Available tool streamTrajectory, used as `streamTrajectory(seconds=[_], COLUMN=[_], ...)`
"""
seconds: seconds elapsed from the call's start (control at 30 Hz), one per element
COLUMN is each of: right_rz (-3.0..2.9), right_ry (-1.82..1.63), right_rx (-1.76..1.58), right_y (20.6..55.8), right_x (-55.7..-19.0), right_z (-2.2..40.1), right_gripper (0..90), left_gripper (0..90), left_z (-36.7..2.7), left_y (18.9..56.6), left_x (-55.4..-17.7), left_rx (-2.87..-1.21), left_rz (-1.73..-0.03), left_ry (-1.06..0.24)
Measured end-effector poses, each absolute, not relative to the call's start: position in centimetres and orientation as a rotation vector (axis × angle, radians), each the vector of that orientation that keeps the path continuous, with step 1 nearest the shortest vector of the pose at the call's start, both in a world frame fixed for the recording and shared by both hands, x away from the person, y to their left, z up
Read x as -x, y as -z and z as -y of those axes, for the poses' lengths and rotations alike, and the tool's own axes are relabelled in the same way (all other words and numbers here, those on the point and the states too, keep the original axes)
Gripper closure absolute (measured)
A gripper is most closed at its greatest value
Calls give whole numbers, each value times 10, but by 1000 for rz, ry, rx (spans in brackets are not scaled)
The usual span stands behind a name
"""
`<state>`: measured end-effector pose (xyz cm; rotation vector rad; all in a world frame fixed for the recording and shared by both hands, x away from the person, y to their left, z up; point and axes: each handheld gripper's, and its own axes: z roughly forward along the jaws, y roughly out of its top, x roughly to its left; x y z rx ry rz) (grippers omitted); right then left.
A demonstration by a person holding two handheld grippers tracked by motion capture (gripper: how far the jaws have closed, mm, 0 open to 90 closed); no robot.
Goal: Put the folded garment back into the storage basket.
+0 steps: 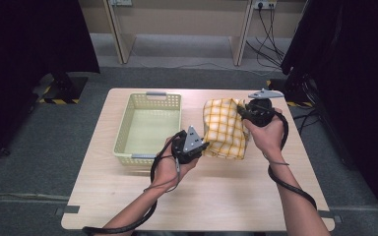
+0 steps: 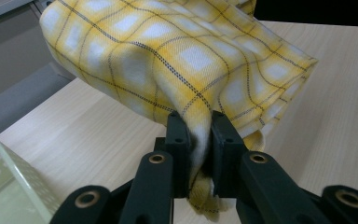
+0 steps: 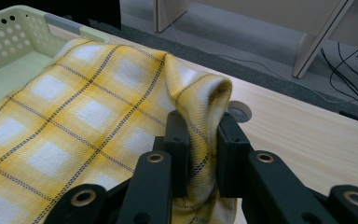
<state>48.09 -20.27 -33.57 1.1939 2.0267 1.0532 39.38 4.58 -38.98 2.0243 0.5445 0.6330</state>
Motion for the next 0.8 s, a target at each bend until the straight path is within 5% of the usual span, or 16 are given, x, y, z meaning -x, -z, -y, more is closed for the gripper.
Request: streamTrajectory(seconds=[0.8], right_rz=[-2035], right_ry=[-1073], right_rx=[-1128], right_y=[313], right_x=[-492], right_z=[170], right_gripper=[781], left_gripper=[793], left_z=[-71], left_y=[374], left_x=[-396], left_rx=[-1991], left_rz=[-588], left_ry=[-685])
